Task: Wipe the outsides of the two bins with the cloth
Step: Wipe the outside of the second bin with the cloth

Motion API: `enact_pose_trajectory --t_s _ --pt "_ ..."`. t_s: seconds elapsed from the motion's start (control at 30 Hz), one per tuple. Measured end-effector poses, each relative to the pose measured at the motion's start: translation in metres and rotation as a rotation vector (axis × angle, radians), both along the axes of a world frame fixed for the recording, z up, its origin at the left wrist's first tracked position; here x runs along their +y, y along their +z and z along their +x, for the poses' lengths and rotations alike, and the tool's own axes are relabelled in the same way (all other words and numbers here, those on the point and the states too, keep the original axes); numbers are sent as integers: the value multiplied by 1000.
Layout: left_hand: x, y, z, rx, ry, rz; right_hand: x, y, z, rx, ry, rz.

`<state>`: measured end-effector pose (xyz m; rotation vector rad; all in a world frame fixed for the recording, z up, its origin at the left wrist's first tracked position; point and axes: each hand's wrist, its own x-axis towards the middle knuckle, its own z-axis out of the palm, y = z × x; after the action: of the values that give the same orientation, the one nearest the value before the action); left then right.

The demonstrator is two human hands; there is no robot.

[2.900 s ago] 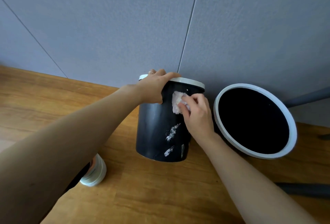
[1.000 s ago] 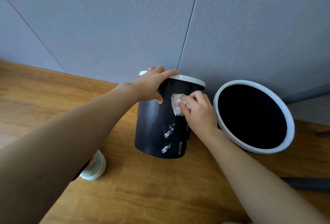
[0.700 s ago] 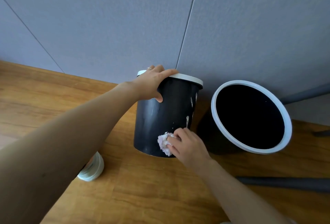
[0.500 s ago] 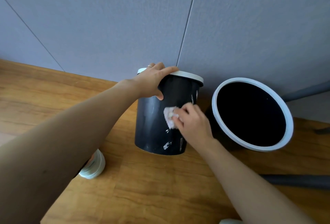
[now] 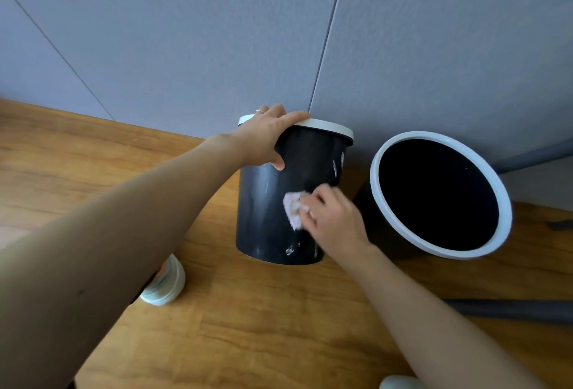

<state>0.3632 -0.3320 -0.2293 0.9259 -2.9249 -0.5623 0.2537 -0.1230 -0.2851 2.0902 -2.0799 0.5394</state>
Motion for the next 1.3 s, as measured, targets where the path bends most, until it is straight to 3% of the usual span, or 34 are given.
enact_pose_trajectory --t_s 0.13,0.3,0.4,0.57,0.77,0.93,1.1,1.3 --pt "1 -1 0 11 7 -1 -16 13 -5 30 -92 -57" --pt "1 -1 -1 16 4 -2 36 -16 17 117 206 133" --pt "5 0 -4 12 -9 -16 45 -22 19 96 278 132" --pt "7 1 -3 4 9 -18 12 -8 3 -14 -8 -2" --pt "7 2 -3 2 -1 -16 30 -21 12 -201 12 63" --pt "7 2 -2 -1 -14 -13 53 -34 22 -161 121 135" --pt "7 4 0 -5 10 -8 18 -14 8 -235 -141 -55" --pt "6 6 1 -4 22 9 56 -38 24 -167 109 154"
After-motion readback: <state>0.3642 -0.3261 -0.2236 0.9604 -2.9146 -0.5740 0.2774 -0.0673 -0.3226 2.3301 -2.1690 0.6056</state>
